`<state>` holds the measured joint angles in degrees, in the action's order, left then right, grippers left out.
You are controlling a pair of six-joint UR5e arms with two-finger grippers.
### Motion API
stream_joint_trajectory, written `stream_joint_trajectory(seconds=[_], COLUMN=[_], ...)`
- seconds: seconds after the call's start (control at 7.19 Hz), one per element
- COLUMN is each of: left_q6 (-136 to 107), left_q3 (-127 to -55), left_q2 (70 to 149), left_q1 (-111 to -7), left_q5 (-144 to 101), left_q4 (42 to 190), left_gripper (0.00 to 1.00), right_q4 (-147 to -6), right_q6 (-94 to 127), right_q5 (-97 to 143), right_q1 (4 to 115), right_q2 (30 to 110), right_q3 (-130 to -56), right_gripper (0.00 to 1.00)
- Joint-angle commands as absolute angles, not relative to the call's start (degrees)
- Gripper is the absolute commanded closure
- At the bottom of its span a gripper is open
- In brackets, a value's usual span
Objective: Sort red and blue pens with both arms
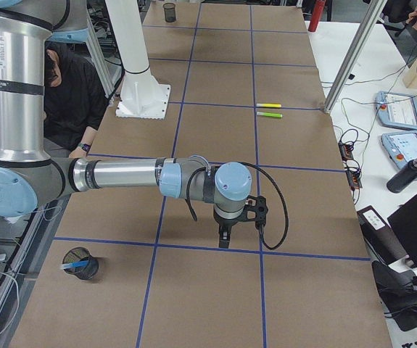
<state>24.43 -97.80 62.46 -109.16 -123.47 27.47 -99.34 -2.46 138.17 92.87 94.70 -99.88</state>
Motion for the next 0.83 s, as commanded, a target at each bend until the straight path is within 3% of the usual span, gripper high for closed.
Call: stream_joint_trajectory(seconds=[0.0,0.7], left_q6=[24.87,27.68], left_q3=[-96.85,-96.68], left_q2=[62.49,62.93], left_q1=[-109.34,-109.25], left_q5=[-124.19,-128.23], left_q4=[26.28,24.26], left_gripper=[1.00,1.00], right_q4=[-99.40,-99.49], right_q6=[-2.46,-2.37], right_q5=[138.34,138.16], right_q1=[92.20,91.67], right_q2=[94.75,94.75], right_q3=[-99.76,-99.23], right_gripper=[0.00,0.00])
